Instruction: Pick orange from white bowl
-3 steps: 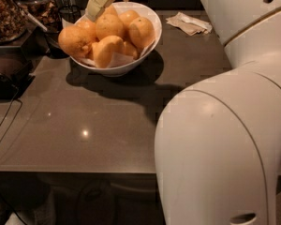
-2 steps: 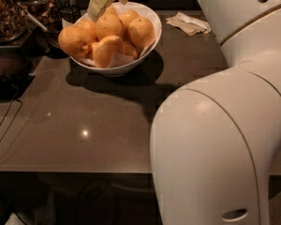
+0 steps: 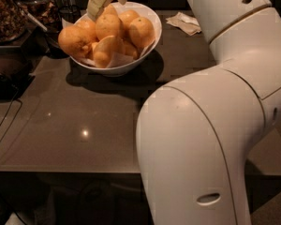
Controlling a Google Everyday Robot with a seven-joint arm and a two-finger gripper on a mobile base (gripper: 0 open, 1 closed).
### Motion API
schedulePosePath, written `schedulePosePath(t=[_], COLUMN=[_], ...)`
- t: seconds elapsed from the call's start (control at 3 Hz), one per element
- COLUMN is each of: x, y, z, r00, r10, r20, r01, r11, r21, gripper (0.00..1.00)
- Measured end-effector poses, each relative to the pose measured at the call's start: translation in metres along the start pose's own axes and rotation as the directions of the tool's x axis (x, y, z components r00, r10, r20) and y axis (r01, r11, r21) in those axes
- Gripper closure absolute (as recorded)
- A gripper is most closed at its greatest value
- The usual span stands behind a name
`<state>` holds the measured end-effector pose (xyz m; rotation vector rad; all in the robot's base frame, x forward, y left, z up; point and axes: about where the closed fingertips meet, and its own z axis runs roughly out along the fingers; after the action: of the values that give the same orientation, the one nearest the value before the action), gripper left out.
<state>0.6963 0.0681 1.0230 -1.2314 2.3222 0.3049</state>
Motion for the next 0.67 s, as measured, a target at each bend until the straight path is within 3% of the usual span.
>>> schedulePosePath(t=[0.67], x=[-0.0036], y=[-0.0048], z=[0.0122], r00=[1.000], r10=[0.015], r20=[-0.021], r01=[-0.015], r11=[0.9999], r21=[0.006], gripper=[0.30])
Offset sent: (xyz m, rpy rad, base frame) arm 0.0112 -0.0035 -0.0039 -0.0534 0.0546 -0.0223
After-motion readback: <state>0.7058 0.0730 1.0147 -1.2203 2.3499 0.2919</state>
